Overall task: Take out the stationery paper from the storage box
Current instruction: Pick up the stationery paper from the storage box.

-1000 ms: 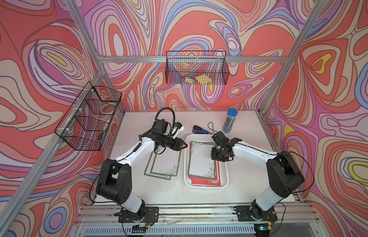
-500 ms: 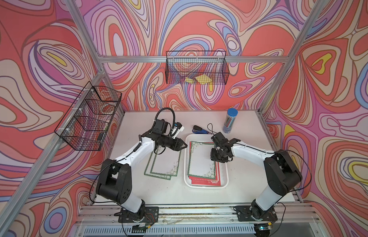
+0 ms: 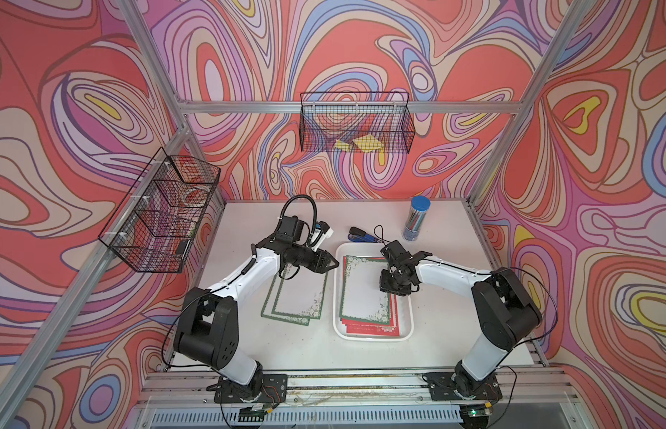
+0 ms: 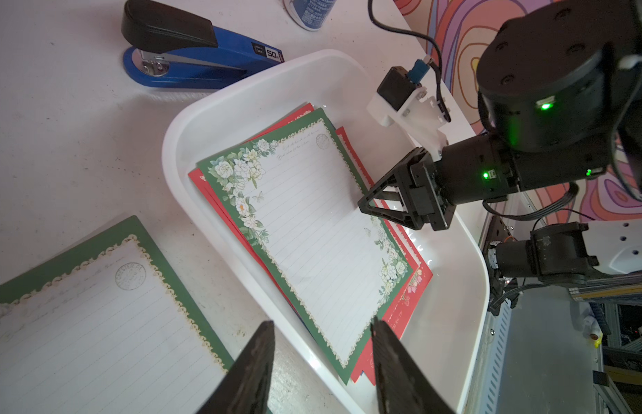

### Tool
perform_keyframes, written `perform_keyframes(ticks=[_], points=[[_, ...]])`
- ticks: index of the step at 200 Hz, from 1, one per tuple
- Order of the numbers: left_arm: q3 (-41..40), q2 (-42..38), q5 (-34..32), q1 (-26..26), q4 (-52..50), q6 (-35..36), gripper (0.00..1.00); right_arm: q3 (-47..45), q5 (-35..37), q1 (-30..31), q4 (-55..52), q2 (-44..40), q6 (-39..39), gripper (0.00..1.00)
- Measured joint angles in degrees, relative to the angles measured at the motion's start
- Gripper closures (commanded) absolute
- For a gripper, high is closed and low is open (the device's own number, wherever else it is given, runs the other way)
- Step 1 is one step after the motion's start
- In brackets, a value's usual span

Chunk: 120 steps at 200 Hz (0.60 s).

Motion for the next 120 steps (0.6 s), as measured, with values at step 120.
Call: perform_keyframes(ticks=[120], points=[[0.17, 0.0, 0.0, 0.0, -0.42, 0.0, 0.52, 0.0, -0.39, 0.11, 0.35, 0.72, 0.11, 0.64]])
